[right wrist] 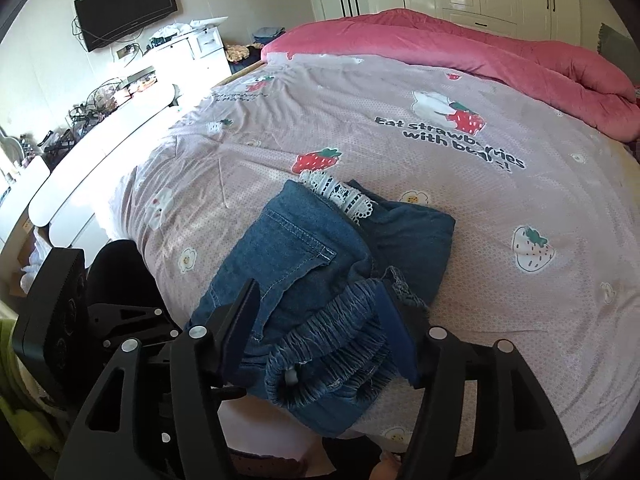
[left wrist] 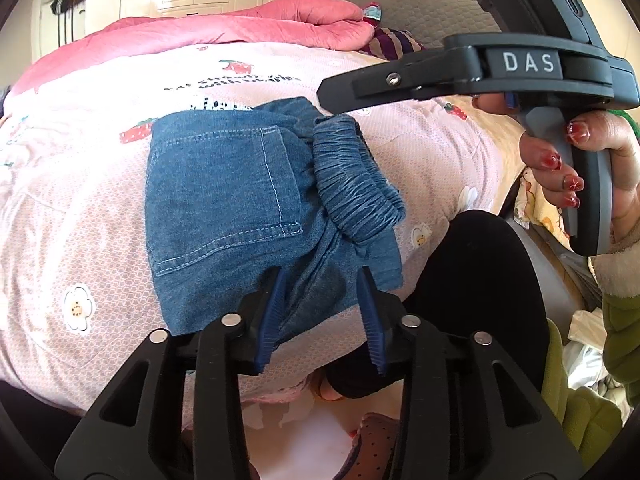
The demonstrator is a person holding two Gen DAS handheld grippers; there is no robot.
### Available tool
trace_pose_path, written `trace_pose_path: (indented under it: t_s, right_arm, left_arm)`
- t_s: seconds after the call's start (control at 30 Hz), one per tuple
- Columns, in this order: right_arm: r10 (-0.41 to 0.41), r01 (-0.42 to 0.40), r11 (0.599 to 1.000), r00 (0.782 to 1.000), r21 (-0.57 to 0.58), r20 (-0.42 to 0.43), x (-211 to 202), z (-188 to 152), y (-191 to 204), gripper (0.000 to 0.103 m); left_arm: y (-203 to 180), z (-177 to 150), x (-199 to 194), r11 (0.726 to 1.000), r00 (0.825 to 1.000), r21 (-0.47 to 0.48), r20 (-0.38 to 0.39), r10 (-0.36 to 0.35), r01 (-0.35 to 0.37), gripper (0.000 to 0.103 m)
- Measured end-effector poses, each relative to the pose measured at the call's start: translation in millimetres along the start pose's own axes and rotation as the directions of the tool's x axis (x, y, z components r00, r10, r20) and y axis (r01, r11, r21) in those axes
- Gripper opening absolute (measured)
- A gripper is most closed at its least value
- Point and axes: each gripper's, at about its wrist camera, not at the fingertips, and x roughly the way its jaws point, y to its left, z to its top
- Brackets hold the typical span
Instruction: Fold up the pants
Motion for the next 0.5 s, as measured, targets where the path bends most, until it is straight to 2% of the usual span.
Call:
trace_pose_path:
  t_s: [0.37, 0.5]
  right_arm:
    - [-0.005, 0.004, 1.000, 0.998, 0.014, 0.058, -21.2, 3.4, 4.9, 0.076]
    - [-0.008, 0.007, 1.000, 0.997, 0.017, 0.075, -27.7, 3.4, 6.3, 0.079]
  left_arm:
    - [4.4, 8.9, -21.0, 1.000, 0.999, -0.020, 0.045, 0.025, -0.024, 0.046]
    - [6.0, 10.9, -27.5, 0.999, 0.998, -0.030, 0.055, 0.037, -0.035, 0.054]
